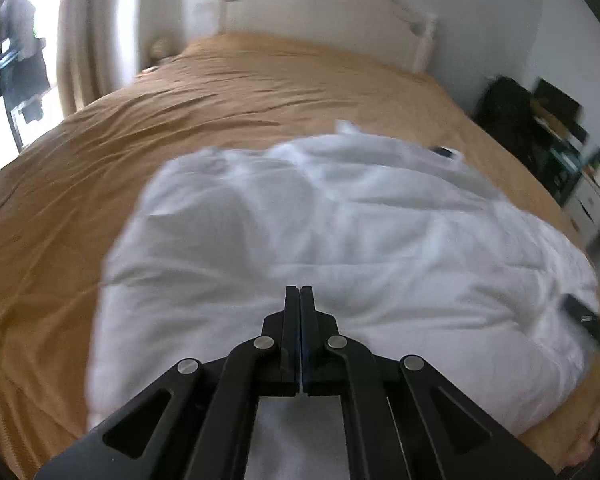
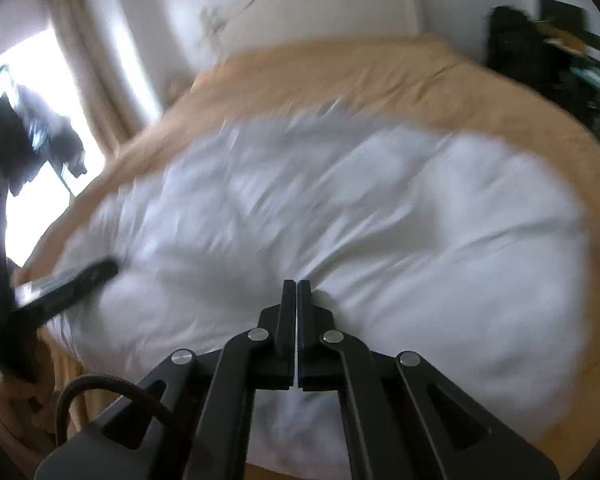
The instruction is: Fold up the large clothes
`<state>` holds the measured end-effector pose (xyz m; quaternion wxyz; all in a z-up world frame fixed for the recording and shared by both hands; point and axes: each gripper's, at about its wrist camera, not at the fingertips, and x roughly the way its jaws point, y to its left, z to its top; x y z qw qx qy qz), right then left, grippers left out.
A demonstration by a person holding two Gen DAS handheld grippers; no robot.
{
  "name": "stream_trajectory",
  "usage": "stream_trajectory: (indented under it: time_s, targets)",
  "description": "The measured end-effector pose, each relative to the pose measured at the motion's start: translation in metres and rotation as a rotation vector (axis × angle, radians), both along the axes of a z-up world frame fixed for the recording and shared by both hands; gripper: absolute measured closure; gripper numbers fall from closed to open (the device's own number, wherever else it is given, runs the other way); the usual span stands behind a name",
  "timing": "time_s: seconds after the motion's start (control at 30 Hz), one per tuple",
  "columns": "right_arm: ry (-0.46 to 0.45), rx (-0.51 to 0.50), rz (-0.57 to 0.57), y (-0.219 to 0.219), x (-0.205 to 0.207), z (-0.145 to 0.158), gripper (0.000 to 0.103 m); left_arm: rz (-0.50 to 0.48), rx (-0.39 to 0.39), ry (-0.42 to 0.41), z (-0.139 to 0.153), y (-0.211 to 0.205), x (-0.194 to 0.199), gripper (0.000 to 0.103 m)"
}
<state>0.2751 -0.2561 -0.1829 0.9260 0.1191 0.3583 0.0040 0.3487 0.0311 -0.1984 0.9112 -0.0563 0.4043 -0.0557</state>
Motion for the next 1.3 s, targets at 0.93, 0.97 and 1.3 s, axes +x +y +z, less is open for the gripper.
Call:
stream_trajectory:
  time_s: [0.93, 0.97, 1.3]
  targets:
    - [0.063, -0.01, -0.216, -0.075, 0.0, 0.004, 0.101, 0.092, -0.049, 0.007, 0.012, 0.012, 0.024, 0.102]
    - [0.036, -0.005, -0.192, -0.066, 0.002, 0.013, 0.101, 0.073, -0.047, 0.016, 0.01, 0.004, 0.03, 0.102]
    - [0.148, 0.024, -0.161, -0.065, 0.024, -0.006, 0.103, 0.117, -0.095, 0.066, 0.006, 0.017, 0.049, 0.102]
